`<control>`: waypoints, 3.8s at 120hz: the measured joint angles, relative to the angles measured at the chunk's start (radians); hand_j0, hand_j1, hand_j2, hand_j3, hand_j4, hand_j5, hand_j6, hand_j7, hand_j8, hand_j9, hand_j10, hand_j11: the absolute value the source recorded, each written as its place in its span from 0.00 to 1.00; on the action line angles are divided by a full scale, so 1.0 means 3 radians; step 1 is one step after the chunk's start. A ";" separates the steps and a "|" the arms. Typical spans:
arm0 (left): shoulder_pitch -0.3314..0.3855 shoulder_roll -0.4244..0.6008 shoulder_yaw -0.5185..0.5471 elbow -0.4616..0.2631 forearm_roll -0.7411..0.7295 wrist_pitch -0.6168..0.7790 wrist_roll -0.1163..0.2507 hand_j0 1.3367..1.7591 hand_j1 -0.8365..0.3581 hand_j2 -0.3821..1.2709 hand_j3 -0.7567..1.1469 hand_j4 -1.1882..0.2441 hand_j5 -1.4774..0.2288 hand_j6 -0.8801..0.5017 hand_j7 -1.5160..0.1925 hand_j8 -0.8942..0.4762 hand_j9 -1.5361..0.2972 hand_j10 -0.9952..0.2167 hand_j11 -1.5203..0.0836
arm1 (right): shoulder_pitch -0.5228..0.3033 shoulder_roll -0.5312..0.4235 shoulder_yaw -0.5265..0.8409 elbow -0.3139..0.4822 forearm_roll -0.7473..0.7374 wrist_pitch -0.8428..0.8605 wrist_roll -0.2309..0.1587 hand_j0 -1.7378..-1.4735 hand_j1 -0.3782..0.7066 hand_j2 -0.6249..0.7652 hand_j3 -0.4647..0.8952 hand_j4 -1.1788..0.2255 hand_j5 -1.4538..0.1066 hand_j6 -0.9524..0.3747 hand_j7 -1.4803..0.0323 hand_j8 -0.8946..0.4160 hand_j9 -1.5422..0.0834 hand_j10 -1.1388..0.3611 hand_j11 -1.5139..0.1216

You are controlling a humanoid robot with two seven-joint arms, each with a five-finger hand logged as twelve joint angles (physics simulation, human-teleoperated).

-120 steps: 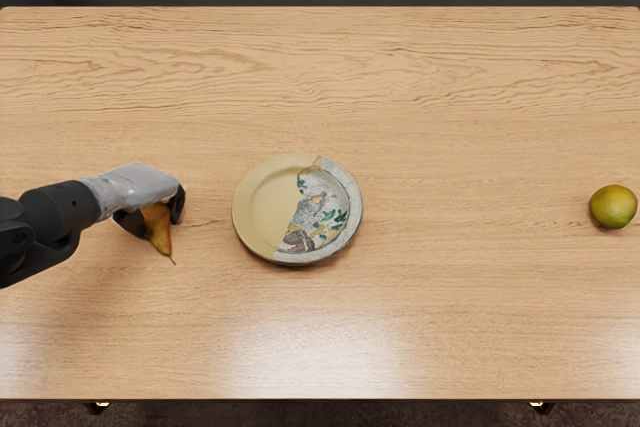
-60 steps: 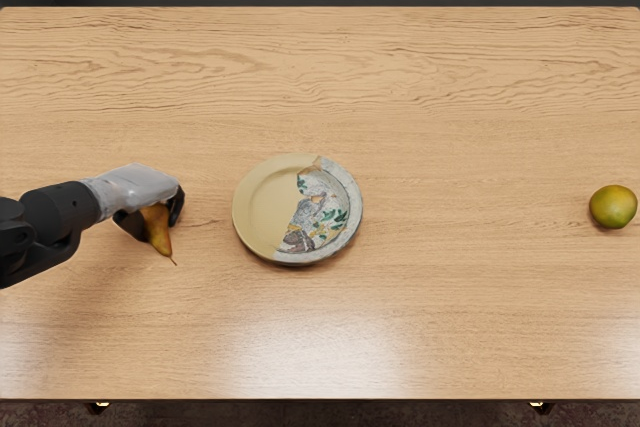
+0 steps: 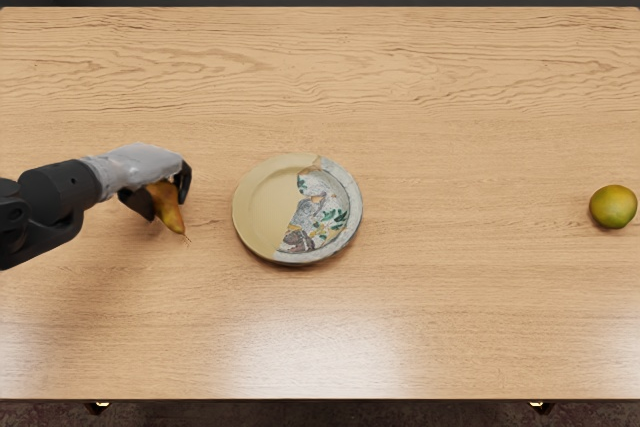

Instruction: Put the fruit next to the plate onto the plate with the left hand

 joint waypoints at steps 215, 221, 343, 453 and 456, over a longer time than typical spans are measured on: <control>-0.0546 -0.0759 -0.0703 -0.0125 -0.1001 -0.1083 0.0035 0.74 0.41 0.44 0.40 0.37 0.26 0.31 0.30 0.31 0.28 0.21 0.31 | 0.0000 0.0000 0.0000 0.0000 0.0001 0.0000 0.0000 0.30 0.03 0.45 0.34 0.84 0.93 0.72 0.98 0.68 0.95 0.76 0.93; -0.0540 -0.0773 -0.0701 -0.0119 -0.1001 -0.1082 0.0045 0.74 0.41 0.44 0.40 0.36 0.27 0.30 0.30 0.31 0.28 0.21 0.31 | 0.0000 0.0000 0.0000 0.0000 0.0001 0.0000 0.0000 0.30 0.03 0.45 0.34 0.84 0.93 0.72 0.98 0.68 0.95 0.76 0.93; -0.0540 -0.0717 -0.0870 0.0012 -0.1774 -0.1016 0.0065 0.76 0.88 0.25 0.40 0.75 0.78 0.56 0.80 0.57 0.76 0.73 0.86 | 0.0000 0.0000 0.0001 0.0000 0.0000 0.0000 0.0000 0.30 0.03 0.45 0.34 0.84 0.93 0.72 0.98 0.68 0.95 0.76 0.93; -0.0169 -0.0183 -0.1361 0.0764 -0.4396 -0.2000 -0.0248 0.76 0.97 0.23 0.40 0.82 0.85 0.62 0.87 0.64 0.82 0.80 0.93 | 0.0000 0.0000 0.0001 0.0000 0.0000 0.0000 0.0000 0.30 0.03 0.45 0.34 0.84 0.93 0.72 0.98 0.68 0.95 0.76 0.93; -0.0142 -0.0160 -0.1361 0.0813 -0.4426 -0.2001 -0.0252 0.76 0.97 0.23 0.40 0.82 0.85 0.62 0.87 0.64 0.82 0.80 0.93 | 0.0000 0.0000 0.0001 0.0000 0.0000 0.0000 0.0000 0.30 0.03 0.45 0.34 0.84 0.93 0.72 0.98 0.68 0.95 0.76 0.93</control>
